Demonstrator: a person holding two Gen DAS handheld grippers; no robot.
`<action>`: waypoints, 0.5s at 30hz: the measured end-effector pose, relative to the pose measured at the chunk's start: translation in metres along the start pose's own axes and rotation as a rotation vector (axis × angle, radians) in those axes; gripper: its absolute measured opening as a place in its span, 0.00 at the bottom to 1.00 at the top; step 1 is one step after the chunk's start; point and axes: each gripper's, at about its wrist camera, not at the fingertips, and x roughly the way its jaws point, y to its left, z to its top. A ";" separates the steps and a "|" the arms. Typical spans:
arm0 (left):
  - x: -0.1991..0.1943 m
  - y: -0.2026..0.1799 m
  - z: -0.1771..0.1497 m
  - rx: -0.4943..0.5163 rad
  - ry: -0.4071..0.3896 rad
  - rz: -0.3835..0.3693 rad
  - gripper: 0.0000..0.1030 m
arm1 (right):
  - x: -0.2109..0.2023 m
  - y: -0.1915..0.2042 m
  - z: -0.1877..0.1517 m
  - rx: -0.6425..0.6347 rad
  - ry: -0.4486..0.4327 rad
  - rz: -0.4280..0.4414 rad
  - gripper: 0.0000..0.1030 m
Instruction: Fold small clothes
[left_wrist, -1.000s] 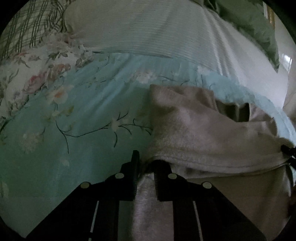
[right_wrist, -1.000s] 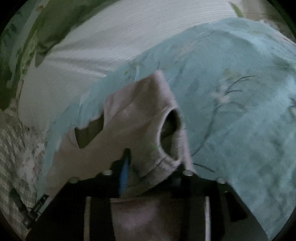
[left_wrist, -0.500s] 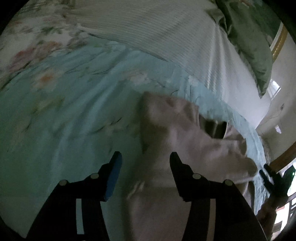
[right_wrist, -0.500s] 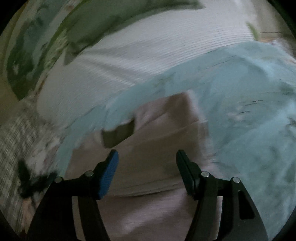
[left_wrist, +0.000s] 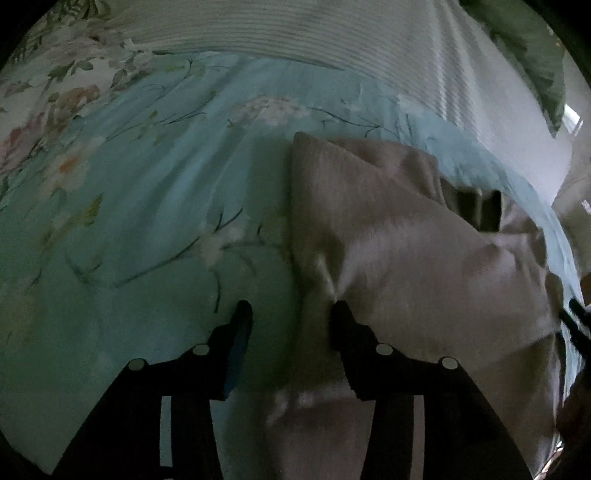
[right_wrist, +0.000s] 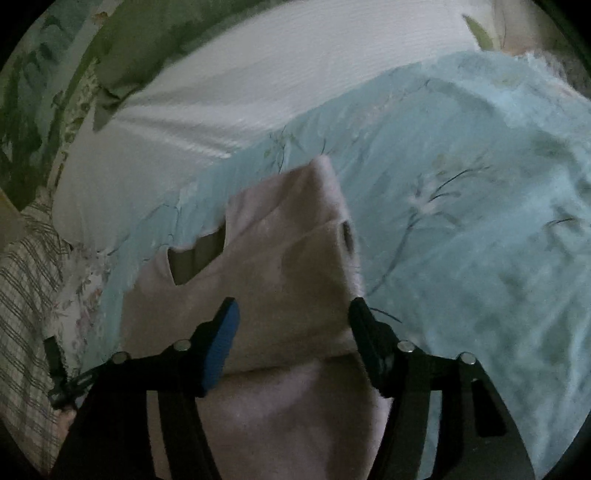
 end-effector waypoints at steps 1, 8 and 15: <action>-0.006 0.000 -0.006 0.006 0.000 0.002 0.47 | -0.008 -0.001 -0.002 -0.006 -0.003 0.003 0.64; -0.056 0.000 -0.075 0.056 0.019 -0.035 0.55 | -0.061 -0.026 -0.039 -0.047 0.052 -0.015 0.65; -0.099 0.012 -0.166 0.072 0.078 -0.183 0.62 | -0.103 -0.040 -0.105 -0.114 0.231 0.103 0.65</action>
